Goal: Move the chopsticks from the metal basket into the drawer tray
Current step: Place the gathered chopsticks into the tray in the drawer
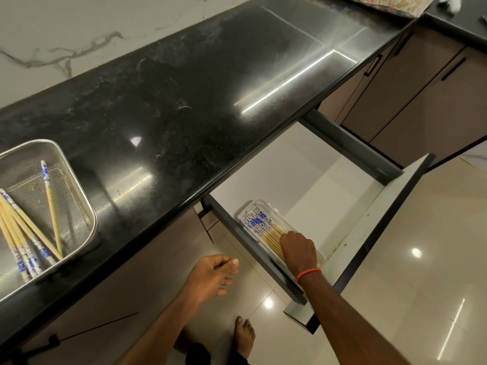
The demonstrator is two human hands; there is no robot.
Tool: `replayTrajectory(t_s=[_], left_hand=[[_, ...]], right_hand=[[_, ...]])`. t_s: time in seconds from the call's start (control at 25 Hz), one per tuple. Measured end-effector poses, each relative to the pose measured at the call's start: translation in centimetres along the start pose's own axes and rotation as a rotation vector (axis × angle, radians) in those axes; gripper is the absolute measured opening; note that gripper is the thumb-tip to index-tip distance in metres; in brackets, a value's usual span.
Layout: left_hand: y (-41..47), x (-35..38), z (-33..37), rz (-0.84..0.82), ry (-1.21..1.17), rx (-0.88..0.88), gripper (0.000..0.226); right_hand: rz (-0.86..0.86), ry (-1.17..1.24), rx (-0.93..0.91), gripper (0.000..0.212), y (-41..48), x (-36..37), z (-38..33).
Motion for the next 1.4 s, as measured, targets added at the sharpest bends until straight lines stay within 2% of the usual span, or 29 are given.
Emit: replayTrajectory(t_s=[0.24, 0.68, 0.88, 1.12, 1.4], left_hand=[[-0.5, -0.4, 0.8, -0.001, 0.029, 0.020, 0.015], [-3.4, -1.1, 3.1, 0.044, 0.063, 0.063, 0.015], [-4.7, -2.2, 3.4, 0.110, 0.021, 0.102, 0.022], [-6.6, -3.5, 3.7, 0.190, 0.002, 0.137, 0.020], [-9.2, -6.6, 5.6, 0.321, -0.041, 0.193, 0.012]], right_hand=[[-0.010, -0.050, 0.005, 0.019, -0.7, -0.3, -1.1], [-0.015, 0.098, 0.073, 0.021, -2.9, -2.0, 0.2], [0.083, 0.182, 0.018, 0.028, -4.4, -3.8, -1.5], [0.270, 0.216, -0.048, 0.036, -5.5, -7.2, -4.3], [0.363, 0.290, -0.159, 0.026, -5.6, -12.6, -8.5]])
Point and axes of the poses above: each hand's wrist, its own y-axis towards the middle knuckle, its own x-axis out of the palm, z = x × y, the point moved 4 cm from there along y, towards the middle knuckle, and after that the axes turned 3 degrees about y, right-handed, at the moved point
